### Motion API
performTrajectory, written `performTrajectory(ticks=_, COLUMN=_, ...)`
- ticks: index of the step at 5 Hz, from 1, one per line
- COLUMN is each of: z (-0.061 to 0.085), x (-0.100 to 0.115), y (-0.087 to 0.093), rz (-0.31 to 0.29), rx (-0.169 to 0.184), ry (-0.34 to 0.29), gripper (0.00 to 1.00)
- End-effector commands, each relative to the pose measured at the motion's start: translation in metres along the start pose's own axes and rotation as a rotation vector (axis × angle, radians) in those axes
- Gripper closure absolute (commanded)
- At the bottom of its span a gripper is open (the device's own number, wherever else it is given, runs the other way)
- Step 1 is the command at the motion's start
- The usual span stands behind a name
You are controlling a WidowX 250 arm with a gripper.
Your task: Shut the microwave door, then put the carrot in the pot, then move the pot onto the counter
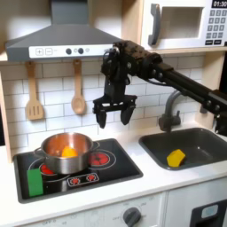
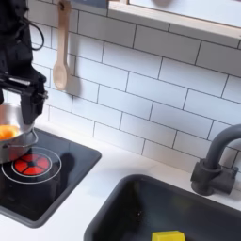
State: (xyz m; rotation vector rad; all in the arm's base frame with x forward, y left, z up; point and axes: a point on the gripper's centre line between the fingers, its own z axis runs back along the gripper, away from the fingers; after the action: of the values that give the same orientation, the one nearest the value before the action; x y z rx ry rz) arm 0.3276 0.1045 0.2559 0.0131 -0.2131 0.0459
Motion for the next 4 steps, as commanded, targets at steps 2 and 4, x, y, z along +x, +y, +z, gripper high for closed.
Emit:
performTrajectory(ticks=2, z=-0.039, x=0.018, y=0.016, rz=0.022, rx=0.024, ry=0.07, gripper=0.0)
performTrajectory(ticks=4, z=-0.066, x=0.03, y=0.015, rz=-0.011, rx=0.005, ry=0.103, gripper=0.0)
